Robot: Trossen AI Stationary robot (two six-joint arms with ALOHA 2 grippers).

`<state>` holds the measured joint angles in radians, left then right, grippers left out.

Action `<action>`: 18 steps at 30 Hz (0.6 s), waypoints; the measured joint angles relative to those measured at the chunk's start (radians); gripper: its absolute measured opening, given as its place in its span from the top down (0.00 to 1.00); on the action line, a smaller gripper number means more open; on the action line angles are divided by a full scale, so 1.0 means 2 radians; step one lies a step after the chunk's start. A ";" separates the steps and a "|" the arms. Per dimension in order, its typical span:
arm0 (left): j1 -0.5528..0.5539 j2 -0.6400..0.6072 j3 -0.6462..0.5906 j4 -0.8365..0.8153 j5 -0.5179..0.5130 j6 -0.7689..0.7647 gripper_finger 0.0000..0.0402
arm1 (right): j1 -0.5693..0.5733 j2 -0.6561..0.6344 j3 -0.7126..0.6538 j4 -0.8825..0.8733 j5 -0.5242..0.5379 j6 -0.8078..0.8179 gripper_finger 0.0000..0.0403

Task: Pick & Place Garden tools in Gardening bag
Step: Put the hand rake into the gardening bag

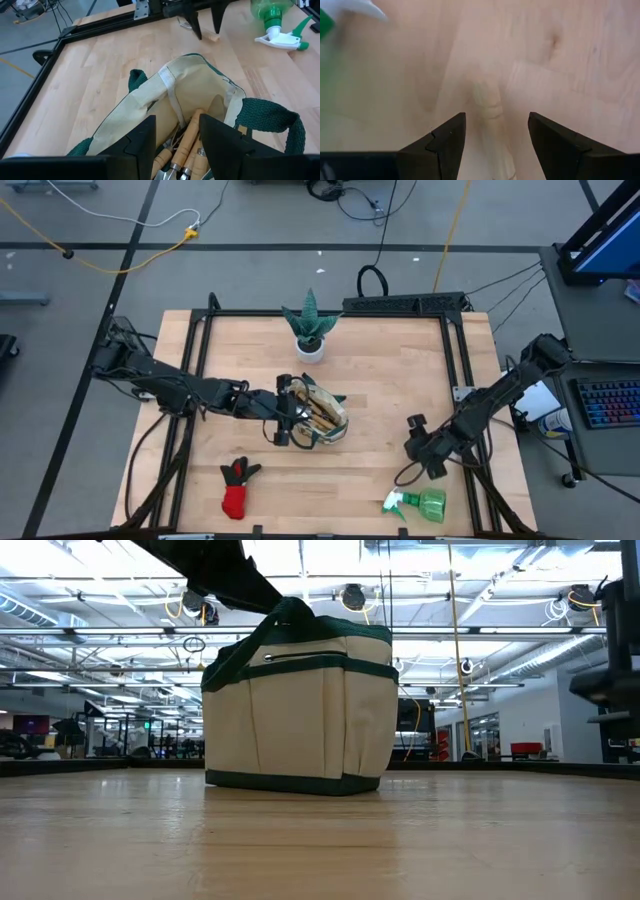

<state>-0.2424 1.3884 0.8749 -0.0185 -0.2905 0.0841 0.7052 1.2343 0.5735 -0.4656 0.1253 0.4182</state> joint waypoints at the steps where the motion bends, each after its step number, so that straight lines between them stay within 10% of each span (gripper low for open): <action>1: 0.000 0.000 0.000 0.000 0.000 0.000 0.61 | 0.000 0.000 -0.007 0.008 0.000 0.002 0.48; 18: 0.000 0.000 0.000 0.000 0.000 0.008 0.61 | 0.000 -0.002 -0.064 0.086 0.000 -0.033 0.74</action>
<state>-0.2424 1.3884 0.8749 -0.0181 -0.2901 0.0994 0.7053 1.2308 0.4465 -0.2936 0.1253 0.3531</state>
